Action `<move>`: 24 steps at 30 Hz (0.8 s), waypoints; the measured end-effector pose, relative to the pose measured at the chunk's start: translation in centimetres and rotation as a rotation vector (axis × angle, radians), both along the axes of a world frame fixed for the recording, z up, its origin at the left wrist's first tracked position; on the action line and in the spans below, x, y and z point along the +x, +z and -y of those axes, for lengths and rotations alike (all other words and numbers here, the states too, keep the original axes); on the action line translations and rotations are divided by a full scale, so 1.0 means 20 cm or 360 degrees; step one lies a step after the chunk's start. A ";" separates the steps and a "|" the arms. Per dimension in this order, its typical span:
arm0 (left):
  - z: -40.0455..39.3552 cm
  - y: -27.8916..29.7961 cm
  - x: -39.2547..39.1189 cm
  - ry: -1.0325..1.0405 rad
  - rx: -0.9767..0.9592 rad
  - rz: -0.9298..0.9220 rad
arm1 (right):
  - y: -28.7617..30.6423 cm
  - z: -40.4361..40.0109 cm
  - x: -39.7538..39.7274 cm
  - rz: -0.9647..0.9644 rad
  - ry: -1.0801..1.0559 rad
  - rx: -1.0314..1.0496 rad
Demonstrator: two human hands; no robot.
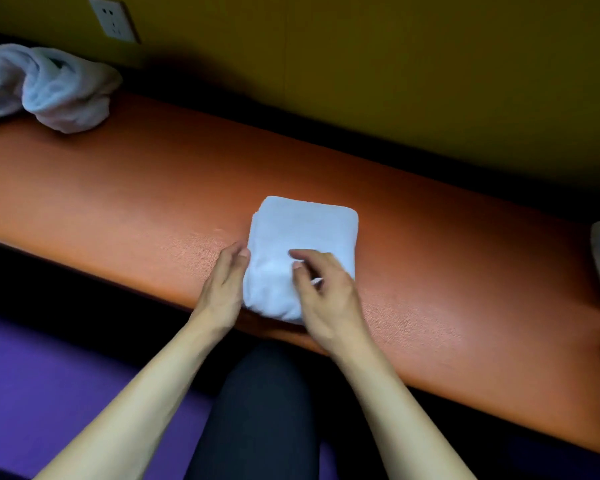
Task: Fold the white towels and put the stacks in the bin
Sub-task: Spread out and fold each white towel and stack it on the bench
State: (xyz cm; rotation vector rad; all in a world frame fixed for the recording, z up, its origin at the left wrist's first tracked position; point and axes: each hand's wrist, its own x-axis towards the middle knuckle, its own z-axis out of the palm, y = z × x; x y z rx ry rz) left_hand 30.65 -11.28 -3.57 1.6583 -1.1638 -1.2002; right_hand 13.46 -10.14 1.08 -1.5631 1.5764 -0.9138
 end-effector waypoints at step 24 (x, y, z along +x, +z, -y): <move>-0.23 0.41 -0.52 0.0087 0.0280 -0.0213 | 0.18 -0.35 -0.69 0.0852 -0.0682 0.0579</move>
